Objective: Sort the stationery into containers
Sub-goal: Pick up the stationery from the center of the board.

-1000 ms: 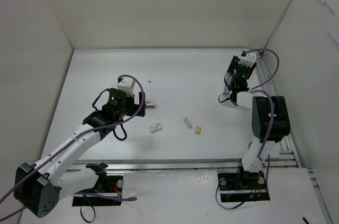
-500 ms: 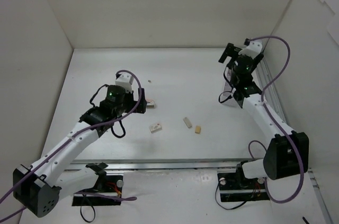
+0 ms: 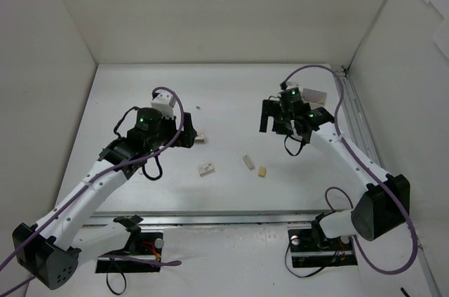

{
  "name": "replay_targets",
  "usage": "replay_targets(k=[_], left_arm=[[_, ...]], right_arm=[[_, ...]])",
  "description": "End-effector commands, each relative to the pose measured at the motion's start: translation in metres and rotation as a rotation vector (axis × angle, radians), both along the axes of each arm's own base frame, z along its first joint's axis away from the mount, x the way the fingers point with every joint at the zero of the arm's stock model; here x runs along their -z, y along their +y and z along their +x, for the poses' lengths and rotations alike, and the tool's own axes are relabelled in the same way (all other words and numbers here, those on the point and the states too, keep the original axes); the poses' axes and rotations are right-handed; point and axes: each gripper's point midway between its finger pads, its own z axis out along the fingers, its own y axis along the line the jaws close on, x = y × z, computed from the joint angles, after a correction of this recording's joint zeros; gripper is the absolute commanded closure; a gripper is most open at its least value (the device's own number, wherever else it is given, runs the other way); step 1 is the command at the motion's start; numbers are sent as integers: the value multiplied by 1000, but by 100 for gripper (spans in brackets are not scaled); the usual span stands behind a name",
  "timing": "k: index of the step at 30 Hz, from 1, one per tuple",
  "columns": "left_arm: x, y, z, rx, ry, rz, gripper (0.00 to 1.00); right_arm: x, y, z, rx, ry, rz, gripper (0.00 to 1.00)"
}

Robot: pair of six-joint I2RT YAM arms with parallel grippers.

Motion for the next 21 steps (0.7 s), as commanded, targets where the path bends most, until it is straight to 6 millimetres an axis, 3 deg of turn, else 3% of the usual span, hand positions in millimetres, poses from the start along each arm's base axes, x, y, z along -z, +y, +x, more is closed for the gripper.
replay_targets(k=[1, 5, 11, 15, 21], left_arm=[[-4, 1, -5, 17, -12, -18, 0], [8, 1, -9, 16, 8, -30, 0], [24, 1, -12, 19, 30, -24, 0], [27, 2, -10, 12, 25, -22, 0], [30, 3, -10, 0, 32, -19, 0]], right_arm=[[57, 30, -54, -101, 280, 0, 2], [94, 39, -75, -138, 390, -89, 2], [130, 24, -78, -55, 431, -256, 2], [150, 25, -79, -53, 457, -298, 3], [173, 33, -81, -66, 490, -269, 17]])
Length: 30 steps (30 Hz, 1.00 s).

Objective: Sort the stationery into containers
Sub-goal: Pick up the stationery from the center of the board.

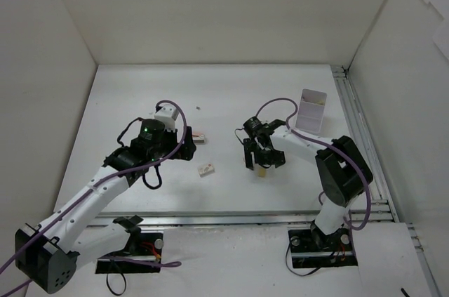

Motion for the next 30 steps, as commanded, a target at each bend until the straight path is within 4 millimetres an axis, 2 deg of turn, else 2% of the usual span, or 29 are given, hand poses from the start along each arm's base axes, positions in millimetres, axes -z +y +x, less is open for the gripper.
replay_targets(k=[1, 3, 4, 5, 10, 15, 20, 23, 26, 29, 30], left_arm=[[-20, -1, 10, -22, -63, -43, 0], [-22, 0, 11, -31, -64, -36, 0], [-23, 0, 11, -32, -67, -36, 0], [-23, 1, 11, -33, -61, -34, 0], [-26, 2, 10, -34, -68, -31, 0], [-31, 1, 10, -29, -77, -37, 0], [-32, 1, 12, -28, -74, -30, 0], [-32, 0, 13, -27, -74, -29, 0], [-32, 0, 14, -30, -71, -25, 0], [-32, 0, 14, -31, -71, -26, 0], [-32, 0, 14, -31, -69, -25, 0]], right_arm=[[16, 0, 2, 23, -10, -13, 24], [18, 2, 2, 30, -12, -3, 35], [18, 2, 2, 31, -13, 1, 44], [19, 3, 2, 36, -14, 10, 45], [24, 1, -7, 46, -2, 24, 46], [18, -3, -12, 47, -27, 45, 45], [24, -12, -22, 69, -23, 40, 50], [26, -14, -21, 74, -37, 34, 52], [24, -12, -15, 77, -58, 41, 60], [16, -9, -9, 81, -94, 63, 83], [12, -8, -7, 82, -106, 70, 87]])
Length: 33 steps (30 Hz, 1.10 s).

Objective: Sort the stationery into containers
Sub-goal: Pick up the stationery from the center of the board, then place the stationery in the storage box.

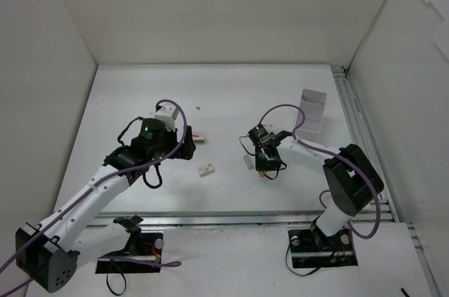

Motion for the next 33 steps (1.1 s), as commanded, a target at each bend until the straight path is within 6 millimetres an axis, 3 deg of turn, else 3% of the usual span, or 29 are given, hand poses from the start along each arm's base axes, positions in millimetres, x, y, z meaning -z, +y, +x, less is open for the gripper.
replay_targets(k=[1, 5, 9, 15, 18, 24, 33], left_arm=[[-32, -2, 12, -19, -73, -36, 0], [-32, -2, 13, -17, -77, -35, 0], [-32, -8, 15, 4, -76, -49, 0], [-26, -6, 16, -7, -60, -37, 0], [-26, -6, 16, -13, -59, -34, 0], [-25, -6, 19, -15, -57, -23, 0], [-25, -7, 24, -16, -50, -11, 0]], right_arm=[[-3, -12, -2, 31, -28, -24, 91], [-38, -15, 15, 50, -152, 12, 94], [-95, -30, 51, 123, -327, 49, 94], [-161, -102, 108, 355, -538, -89, 97], [-170, -148, 125, 511, -575, -195, 96], [-171, -193, 141, 738, -607, -252, 93], [-162, -205, 174, 819, -603, -268, 94]])
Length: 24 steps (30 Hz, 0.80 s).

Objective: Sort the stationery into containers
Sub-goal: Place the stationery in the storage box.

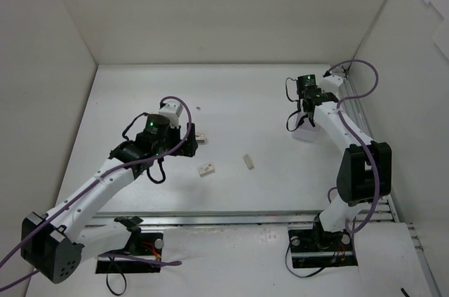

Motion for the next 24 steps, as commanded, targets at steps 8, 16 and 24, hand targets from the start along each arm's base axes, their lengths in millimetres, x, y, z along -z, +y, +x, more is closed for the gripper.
replay_targets(k=[8, 16, 24], left_arm=[[-30, 1, 13, -28, -80, -29, 0], [-31, 2, 12, -30, -78, -23, 0], [-34, 5, 10, -36, -87, -22, 0]], right_arm=[[-9, -16, 24, 117, -94, 26, 92], [-5, -12, 32, 118, -104, 48, 76], [-4, -7, 30, 90, -97, 72, 48]])
